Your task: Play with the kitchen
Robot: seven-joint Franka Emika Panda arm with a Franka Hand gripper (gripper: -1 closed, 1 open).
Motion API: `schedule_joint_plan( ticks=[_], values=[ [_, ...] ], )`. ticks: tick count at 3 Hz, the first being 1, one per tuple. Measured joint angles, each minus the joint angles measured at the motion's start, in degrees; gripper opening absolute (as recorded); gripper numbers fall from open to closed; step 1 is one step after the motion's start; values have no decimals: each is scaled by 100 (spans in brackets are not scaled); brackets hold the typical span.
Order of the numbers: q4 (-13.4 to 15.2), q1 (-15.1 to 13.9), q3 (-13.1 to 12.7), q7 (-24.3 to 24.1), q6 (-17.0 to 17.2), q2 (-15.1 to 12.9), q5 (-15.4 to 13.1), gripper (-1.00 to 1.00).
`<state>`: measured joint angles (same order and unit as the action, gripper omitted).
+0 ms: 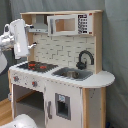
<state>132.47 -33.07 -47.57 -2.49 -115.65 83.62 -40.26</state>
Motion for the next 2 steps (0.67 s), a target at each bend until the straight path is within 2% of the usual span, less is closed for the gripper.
schedule_joint_plan(
  ticks=[2],
  values=[
    [70, -559, 231, -719, -895, -12, 5, 100]
  ],
)
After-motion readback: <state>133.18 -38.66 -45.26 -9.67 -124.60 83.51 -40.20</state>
